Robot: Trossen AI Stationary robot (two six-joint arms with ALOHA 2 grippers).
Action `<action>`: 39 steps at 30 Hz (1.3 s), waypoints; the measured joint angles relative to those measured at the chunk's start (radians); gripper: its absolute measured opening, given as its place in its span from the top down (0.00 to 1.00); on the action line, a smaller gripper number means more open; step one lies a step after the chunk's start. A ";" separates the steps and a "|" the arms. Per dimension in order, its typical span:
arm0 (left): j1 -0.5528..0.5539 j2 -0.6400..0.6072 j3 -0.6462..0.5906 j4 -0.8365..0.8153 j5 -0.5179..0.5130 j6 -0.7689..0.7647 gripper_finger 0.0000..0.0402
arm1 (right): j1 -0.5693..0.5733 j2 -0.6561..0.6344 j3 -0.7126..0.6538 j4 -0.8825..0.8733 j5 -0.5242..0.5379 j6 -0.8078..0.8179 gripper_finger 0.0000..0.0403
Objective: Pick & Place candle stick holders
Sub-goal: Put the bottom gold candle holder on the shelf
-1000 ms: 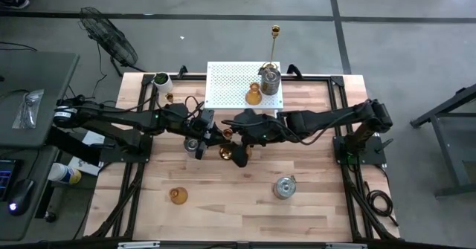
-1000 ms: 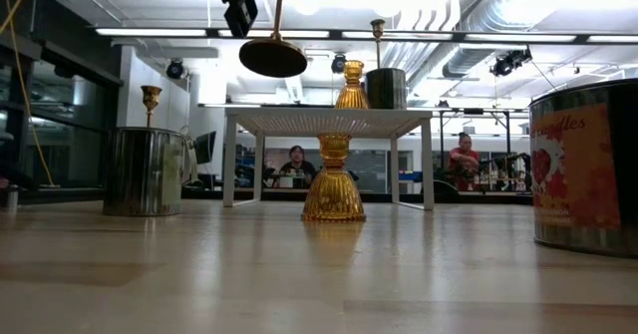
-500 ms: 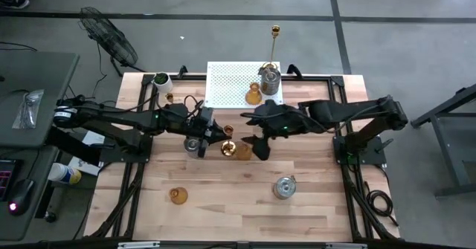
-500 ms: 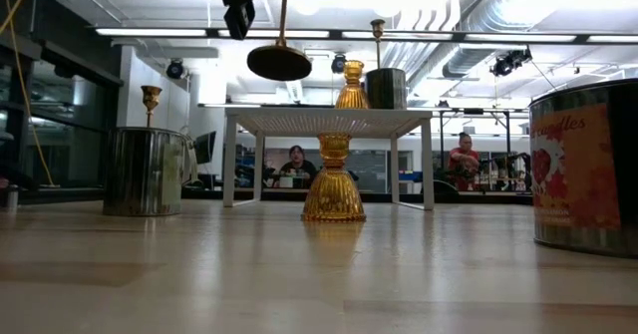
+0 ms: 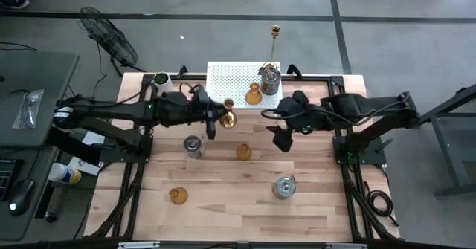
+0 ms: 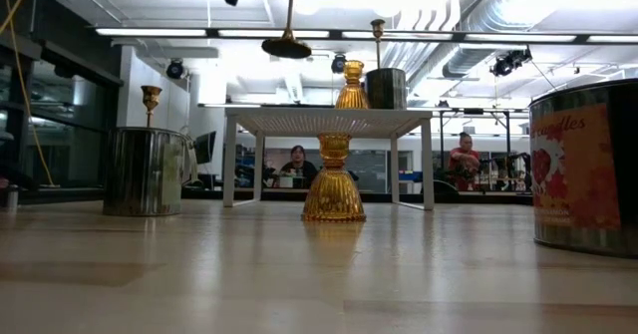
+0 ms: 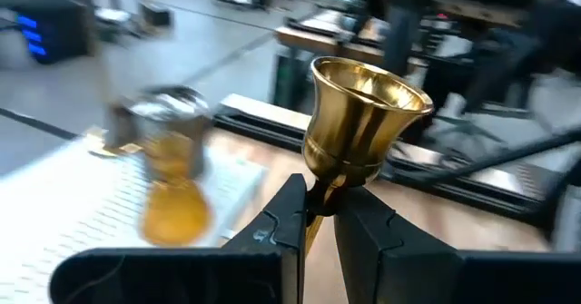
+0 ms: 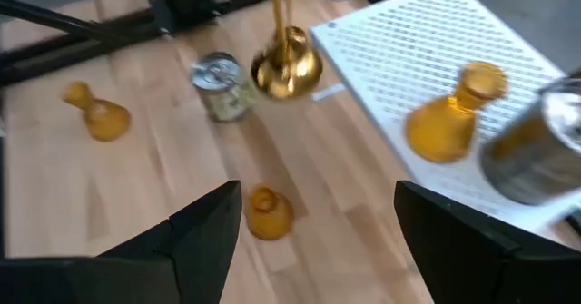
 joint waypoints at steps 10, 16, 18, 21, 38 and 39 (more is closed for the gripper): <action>0.284 0.000 0.055 -0.016 0.141 0.040 0.93 | 0.008 -0.069 -0.096 -0.037 0.156 0.034 0.30; 0.509 0.057 0.055 0.055 0.428 0.077 0.93 | 0.007 -0.109 -0.130 -0.041 0.198 0.145 0.30; 0.581 0.096 0.056 0.105 0.554 0.088 0.93 | 0.008 -0.113 -0.130 -0.040 0.198 0.164 0.30; 0.669 0.174 0.055 0.179 0.728 0.101 0.93 | 0.007 -0.115 -0.130 -0.040 0.201 0.176 0.30; 0.834 0.448 0.253 0.352 1.211 0.128 0.93 | 0.007 -0.115 -0.130 -0.038 0.249 0.291 0.30; 0.834 0.463 0.277 0.337 1.225 0.146 0.93 | 0.007 -0.115 -0.130 -0.036 0.249 0.291 0.30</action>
